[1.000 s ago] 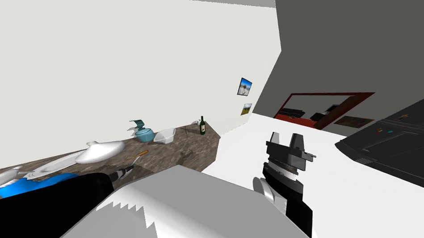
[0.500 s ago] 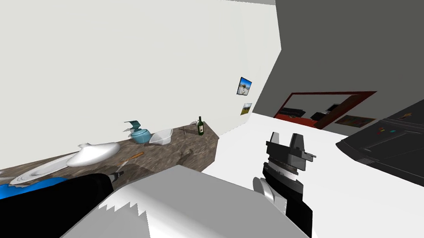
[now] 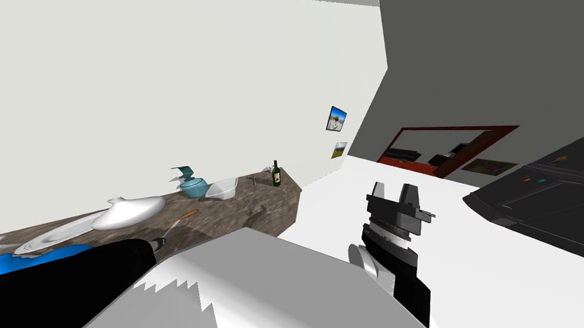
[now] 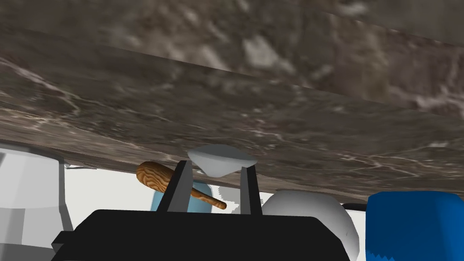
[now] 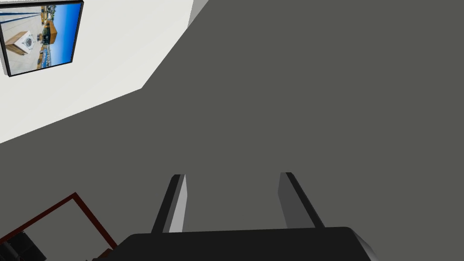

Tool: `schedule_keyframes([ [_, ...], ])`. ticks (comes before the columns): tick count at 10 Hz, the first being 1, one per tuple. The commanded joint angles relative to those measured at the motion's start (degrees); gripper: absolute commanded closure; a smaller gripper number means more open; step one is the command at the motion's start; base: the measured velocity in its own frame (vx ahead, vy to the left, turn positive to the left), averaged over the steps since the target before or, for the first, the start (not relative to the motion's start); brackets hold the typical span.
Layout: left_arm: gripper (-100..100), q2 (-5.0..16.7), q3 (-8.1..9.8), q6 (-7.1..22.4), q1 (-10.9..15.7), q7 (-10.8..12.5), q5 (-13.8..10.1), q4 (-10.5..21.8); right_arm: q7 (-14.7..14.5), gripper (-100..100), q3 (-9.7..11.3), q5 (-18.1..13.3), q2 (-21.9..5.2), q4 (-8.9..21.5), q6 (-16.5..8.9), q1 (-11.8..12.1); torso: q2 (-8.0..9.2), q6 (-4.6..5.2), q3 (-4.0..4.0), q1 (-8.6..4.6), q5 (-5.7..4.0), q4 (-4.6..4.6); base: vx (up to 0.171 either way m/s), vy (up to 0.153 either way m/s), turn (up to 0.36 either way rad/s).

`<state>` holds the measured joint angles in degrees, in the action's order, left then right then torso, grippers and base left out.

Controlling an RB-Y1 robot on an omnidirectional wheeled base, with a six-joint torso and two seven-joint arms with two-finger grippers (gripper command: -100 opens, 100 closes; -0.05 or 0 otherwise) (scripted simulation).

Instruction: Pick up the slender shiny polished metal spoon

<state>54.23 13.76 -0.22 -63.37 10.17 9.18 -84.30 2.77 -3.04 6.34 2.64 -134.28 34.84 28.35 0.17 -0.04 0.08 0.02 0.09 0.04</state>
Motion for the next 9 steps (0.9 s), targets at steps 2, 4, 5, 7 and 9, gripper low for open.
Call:
schedule_keyframes([
  [2,100,-1.19,-0.13,4.08,1.85,-3.8,-3.02,-4.12,0.0,0,0.0,0.0,0.0,0.0,0.0,0.0,-0.02,0.12,0.0,0.04,0.02,0.03,-0.021,0.028,-0.089],
  [4,100,-1.19,-0.13,6.65,1.85,-4.57,-3.02,-6.17,0.0,0,0.0,0.0,0.0,0.0,0.0,-0.01,-0.02,0.18,0.01,0.09,0.01,0.05,-0.016,0.019,-0.056],
  [5,100,-1.97,-0.15,8.55,2.8,-7.07,-4.54,-8.34,0.0,0,0.0,0.0,0.0,0.0,0.0,0.0,-0.03,0.08,0.0,0.01,-0.01,0.03,-0.046,0.044,0.038],
  [7,100,-2.74,-0.18,11.88,3.76,-9.53,-6.06,-11.86,0.0,0,0.0,0.0,0.0,0.0,0.0,-0.01,0.11,0.08,0.08,0.12,0.01,0.06,-0.054,0.053,-0.004],
  [9,100,-2.74,-0.18,14.5,3.76,-9.57,-6.06,-12.9,0.0,0,0.0,0.0,0.0,0.0,0.0,-0.01,0.18,0.03,0.12,0.2,0.02,0.06,-0.045,0.044,0.024],
])
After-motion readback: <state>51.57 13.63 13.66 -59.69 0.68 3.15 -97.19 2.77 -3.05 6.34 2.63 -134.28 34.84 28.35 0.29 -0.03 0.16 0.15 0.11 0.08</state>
